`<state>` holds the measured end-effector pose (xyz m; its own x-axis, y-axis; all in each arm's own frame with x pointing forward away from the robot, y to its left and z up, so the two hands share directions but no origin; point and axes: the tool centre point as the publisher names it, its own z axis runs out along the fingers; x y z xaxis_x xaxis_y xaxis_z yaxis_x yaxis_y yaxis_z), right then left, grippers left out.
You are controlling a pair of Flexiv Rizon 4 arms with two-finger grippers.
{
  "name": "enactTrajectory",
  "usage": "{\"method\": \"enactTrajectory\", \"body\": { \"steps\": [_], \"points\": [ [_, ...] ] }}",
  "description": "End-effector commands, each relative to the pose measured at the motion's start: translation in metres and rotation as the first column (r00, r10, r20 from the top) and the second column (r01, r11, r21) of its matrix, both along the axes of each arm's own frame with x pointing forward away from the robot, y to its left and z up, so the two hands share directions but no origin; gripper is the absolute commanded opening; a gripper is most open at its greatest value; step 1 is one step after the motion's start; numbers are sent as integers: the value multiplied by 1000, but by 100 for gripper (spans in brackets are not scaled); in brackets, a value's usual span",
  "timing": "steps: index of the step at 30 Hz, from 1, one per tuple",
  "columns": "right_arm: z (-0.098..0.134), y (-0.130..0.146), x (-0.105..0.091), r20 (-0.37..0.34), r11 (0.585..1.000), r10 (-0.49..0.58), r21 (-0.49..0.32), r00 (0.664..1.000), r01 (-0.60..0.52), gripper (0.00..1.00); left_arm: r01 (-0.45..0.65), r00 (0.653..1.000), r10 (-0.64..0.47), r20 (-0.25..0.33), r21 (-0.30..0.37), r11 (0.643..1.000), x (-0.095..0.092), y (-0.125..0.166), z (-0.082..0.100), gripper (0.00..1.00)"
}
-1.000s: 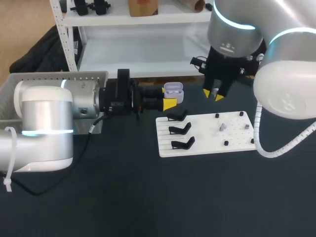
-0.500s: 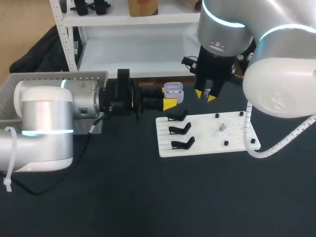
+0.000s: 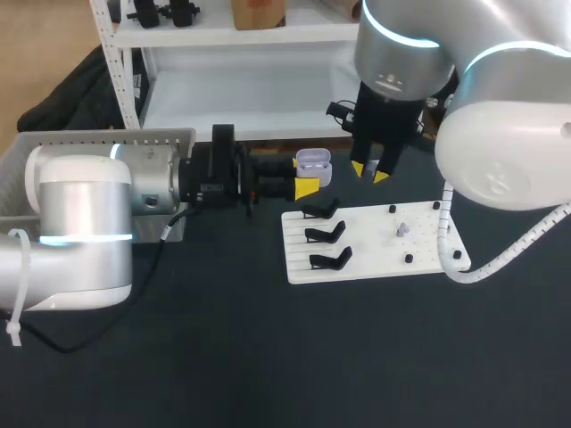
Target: Pick up each earbud case from the left stands, insert the matching earbuds, close the lid, and place the case in the box.
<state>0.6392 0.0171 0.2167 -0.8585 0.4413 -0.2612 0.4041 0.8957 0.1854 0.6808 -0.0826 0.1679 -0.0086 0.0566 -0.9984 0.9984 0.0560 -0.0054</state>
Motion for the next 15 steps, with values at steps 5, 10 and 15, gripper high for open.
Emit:
{"method": "enactTrajectory", "body": {
  "steps": [5, 10, 15],
  "points": [
    [8, 22, 8, -12, 999, 11, -35, 1000, -11, 0, -1, 1000, 1, 1, -2, 1000, 0, 0, 0, 0],
    [14, 38, 16, -19, 1000, 20, -20, 1000, -20, 0, -1, 1000, 1, 1, -2, 1000, 0, 0, 0, 0],
    [18, 53, 22, 45, 995, 89, -46, 995, -87, 0, -1, 1000, 1, 1, -2, 1000, 0, 0, 0, 0]
  ]
}}
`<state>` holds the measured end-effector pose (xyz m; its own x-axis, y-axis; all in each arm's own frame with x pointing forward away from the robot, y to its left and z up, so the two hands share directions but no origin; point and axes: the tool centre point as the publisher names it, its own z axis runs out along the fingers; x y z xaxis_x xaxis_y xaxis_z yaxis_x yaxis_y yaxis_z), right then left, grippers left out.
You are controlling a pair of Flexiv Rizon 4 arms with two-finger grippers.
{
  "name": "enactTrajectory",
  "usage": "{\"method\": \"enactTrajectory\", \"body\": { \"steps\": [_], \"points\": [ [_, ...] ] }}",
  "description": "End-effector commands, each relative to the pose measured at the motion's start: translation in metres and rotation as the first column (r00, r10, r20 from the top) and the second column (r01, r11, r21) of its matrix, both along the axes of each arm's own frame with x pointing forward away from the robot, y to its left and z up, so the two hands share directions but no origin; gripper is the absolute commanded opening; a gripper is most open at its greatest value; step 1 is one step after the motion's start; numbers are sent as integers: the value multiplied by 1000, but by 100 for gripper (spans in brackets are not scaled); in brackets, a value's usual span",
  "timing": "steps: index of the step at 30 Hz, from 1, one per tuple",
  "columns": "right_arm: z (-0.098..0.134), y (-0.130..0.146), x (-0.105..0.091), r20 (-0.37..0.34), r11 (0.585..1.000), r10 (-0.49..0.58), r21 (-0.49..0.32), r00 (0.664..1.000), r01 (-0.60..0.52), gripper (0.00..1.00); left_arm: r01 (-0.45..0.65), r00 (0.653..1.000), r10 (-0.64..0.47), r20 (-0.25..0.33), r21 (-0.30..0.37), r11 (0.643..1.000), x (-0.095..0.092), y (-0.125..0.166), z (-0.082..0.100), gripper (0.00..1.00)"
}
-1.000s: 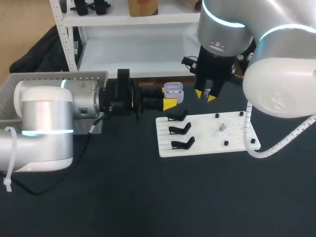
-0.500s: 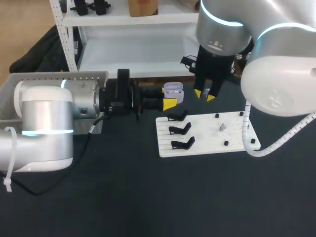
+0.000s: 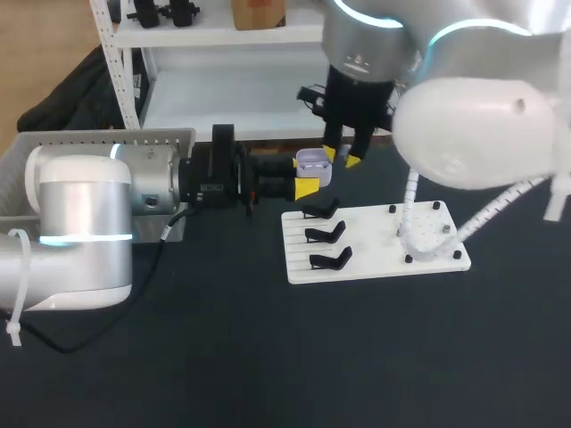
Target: Pick up each earbud case from the left stands, insert the matching earbuds, close the lid, and place the case in the box.
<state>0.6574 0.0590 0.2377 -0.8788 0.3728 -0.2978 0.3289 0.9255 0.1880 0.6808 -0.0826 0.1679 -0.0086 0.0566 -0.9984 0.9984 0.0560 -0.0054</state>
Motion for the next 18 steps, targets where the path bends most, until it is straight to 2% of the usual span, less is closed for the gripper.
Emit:
{"method": "enactTrajectory", "body": {
  "steps": [1, 7, 18],
  "points": [
    [-3, 12, 5, 22, 999, 20, -38, 1000, -19, 0, -1, 1000, 1, 1, -2, 1000, 0, 0, 0, 0],
    [-3, 11, 8, 11, 997, 60, -42, 998, -60, 0, -1, 1000, 1, 1, -2, 1000, 0, 0, 0, 0],
    [6, 18, 0, -7, 983, 171, -74, 985, -171, 0, -1, 1000, 1, 1, -2, 1000, 0, 0, 0, 0]
  ]
}}
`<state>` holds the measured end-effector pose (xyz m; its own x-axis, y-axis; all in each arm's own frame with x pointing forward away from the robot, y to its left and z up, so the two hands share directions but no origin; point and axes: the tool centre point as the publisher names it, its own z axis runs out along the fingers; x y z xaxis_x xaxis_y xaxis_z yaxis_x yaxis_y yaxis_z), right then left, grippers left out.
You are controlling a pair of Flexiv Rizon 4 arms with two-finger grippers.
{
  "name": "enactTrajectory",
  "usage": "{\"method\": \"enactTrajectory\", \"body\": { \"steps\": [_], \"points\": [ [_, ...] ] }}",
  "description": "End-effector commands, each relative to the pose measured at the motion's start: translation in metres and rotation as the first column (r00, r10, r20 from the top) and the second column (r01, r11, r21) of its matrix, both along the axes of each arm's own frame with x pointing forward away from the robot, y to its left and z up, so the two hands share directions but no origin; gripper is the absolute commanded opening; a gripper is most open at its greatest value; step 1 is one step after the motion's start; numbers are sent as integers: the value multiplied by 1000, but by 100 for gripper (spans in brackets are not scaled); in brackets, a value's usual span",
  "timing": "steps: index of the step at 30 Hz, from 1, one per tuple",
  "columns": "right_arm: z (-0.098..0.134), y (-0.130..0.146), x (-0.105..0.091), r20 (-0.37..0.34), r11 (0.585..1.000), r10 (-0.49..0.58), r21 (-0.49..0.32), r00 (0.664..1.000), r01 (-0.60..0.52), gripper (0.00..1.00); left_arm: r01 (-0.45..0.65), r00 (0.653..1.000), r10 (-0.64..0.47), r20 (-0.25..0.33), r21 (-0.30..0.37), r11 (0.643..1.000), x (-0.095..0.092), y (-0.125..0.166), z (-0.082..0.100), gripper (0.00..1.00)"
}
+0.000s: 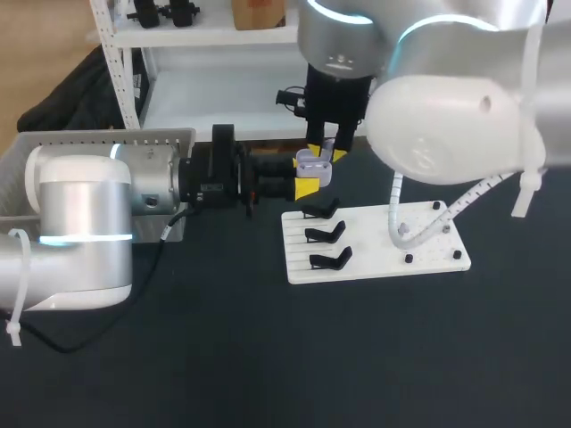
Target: Pick up each earbud case from the left stands, insert the matching earbuds, close the lid, and place the case in the box.
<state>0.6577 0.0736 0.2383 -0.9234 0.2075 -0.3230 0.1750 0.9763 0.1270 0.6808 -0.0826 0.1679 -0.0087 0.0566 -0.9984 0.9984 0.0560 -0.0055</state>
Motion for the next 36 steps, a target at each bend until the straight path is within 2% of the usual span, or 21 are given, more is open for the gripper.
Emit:
{"method": "enactTrajectory", "body": {
  "steps": [1, 6, 12, 21, 36],
  "points": [
    [6, 6, -2, -10, 1000, 23, -15, 1000, -23, 0, -1, 1000, 1, 1, -2, 1000, 0, 0, 0, 0],
    [5, 14, -10, -18, 996, 79, -35, 997, -79, 0, -1, 1000, 1, 1, -2, 1000, 0, 0, 0, 0],
    [1, 17, -9, -28, 989, 124, -79, 992, -125, 0, -1, 1000, 1, 1, -2, 1000, 0, 0, 0, 0],
    [-6, 5, -9, -49, 990, 97, -101, 994, -101, 0, -1, 1000, 1, 1, -2, 1000, 0, 0, 0, 0],
    [-17, 5, -2, -76, 987, 106, -112, 991, -114, 0, -1, 1000, 1, 1, -2, 1000, 0, 0, 0, 0]
  ]
}}
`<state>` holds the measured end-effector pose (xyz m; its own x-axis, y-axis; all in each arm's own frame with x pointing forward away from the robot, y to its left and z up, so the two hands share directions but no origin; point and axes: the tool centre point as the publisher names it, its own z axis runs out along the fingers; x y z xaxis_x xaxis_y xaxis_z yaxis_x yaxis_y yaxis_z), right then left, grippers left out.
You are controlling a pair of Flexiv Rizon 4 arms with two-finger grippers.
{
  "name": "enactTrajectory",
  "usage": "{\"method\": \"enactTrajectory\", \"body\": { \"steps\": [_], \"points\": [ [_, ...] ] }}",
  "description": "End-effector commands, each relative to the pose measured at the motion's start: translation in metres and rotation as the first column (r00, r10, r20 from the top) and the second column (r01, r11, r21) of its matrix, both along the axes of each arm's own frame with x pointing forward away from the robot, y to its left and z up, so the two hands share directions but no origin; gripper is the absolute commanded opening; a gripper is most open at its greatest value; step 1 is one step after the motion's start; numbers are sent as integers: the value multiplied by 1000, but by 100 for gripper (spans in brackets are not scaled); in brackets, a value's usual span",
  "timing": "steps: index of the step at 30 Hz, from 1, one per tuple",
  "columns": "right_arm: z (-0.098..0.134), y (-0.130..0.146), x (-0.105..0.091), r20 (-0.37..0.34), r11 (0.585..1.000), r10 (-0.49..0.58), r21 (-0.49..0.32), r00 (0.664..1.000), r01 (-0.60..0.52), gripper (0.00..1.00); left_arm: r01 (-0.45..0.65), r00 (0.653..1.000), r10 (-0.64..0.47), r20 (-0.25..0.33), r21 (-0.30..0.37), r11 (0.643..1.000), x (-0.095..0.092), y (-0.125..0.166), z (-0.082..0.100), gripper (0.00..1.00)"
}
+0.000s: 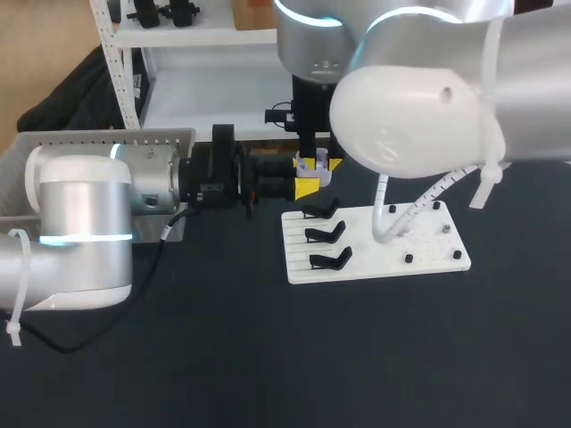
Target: Pick up each earbud case from the left stands, insert the matching earbuds, close the lid, and place the case in the box.
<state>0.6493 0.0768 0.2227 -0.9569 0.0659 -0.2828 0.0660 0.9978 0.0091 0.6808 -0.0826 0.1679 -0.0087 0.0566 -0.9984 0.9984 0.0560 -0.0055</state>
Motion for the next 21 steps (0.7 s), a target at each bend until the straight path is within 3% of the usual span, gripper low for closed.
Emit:
{"method": "enactTrajectory", "body": {
  "steps": [1, 21],
  "points": [
    [-1, 2, 7, -12, 1000, -8, -6, 1000, 8, 0, -1, 1000, 1, 1, -2, 1000, 0, 0, 0, 0],
    [0, 4, 11, -44, 999, -42, 11, 998, 43, 0, -1, 1000, 1, 1, -2, 1000, 0, 0, 0, 0]
  ]
}}
